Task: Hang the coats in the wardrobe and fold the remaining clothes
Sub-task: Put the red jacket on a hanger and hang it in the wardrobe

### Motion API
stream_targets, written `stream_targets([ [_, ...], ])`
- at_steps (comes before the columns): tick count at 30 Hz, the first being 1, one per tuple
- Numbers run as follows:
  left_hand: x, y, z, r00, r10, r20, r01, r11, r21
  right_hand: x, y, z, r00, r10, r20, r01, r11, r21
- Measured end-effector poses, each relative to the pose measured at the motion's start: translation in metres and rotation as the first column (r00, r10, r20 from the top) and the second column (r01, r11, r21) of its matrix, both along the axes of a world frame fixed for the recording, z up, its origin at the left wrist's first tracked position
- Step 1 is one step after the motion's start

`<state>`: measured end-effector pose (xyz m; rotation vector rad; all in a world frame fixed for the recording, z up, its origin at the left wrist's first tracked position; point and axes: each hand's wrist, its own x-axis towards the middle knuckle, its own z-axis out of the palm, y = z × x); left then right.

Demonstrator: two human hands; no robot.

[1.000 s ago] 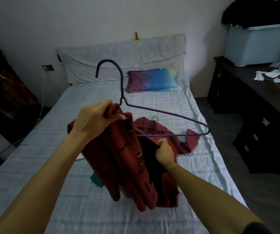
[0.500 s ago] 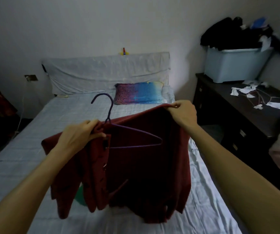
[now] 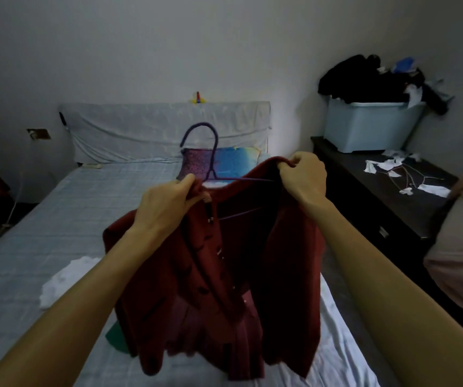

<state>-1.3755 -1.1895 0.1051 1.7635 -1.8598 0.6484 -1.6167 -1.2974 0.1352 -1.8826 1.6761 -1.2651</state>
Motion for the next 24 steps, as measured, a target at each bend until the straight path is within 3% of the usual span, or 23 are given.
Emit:
stream_targets([
  [3,-0.02,-0.012,-0.003,1.0,-0.006,-0.028,0.011,0.985,0.171,0.009,0.009,-0.001,1.0,0.002,-0.007,-0.002,1.0,0.004],
  [7,-0.026,-0.014,-0.011,1.0,0.025,-0.002,-0.024,0.983,0.18,0.003,0.011,0.009,0.998,-0.009,0.065,0.011,1.0,-0.019],
  [10,-0.029,-0.017,-0.003,0.999,0.035,-0.03,-0.031,0.993,0.115,0.023,0.028,0.008,0.964,0.263,-0.03,-0.262,0.965,0.024],
  [12,-0.019,-0.015,0.007,0.997,0.036,-0.071,-0.032,0.998,0.055,0.028,0.038,0.007,0.849,0.517,-0.108,-0.509,0.856,0.092],
  [14,-0.003,-0.007,0.013,0.994,0.023,-0.106,-0.028,0.998,-0.049,0.019,0.036,0.009,0.77,0.638,0.015,-0.629,0.754,0.189],
  [16,0.007,-0.001,0.016,0.994,-0.007,-0.112,-0.008,0.991,-0.136,0.014,0.031,0.007,0.786,0.616,0.056,-0.616,0.773,0.152],
  [18,0.006,0.001,0.02,0.991,-0.029,-0.128,0.006,0.985,-0.172,0.019,0.029,-0.001,0.853,0.513,-0.099,-0.52,0.85,-0.08],
  [20,0.007,0.003,0.023,0.987,-0.05,-0.153,0.016,0.976,-0.218,0.023,0.024,-0.011,0.894,0.392,-0.217,-0.434,0.877,-0.204],
  [24,0.015,0.009,0.026,0.977,-0.089,-0.193,0.03,0.957,-0.288,0.015,0.012,0.001,0.881,0.301,-0.365,-0.402,0.884,-0.241],
])
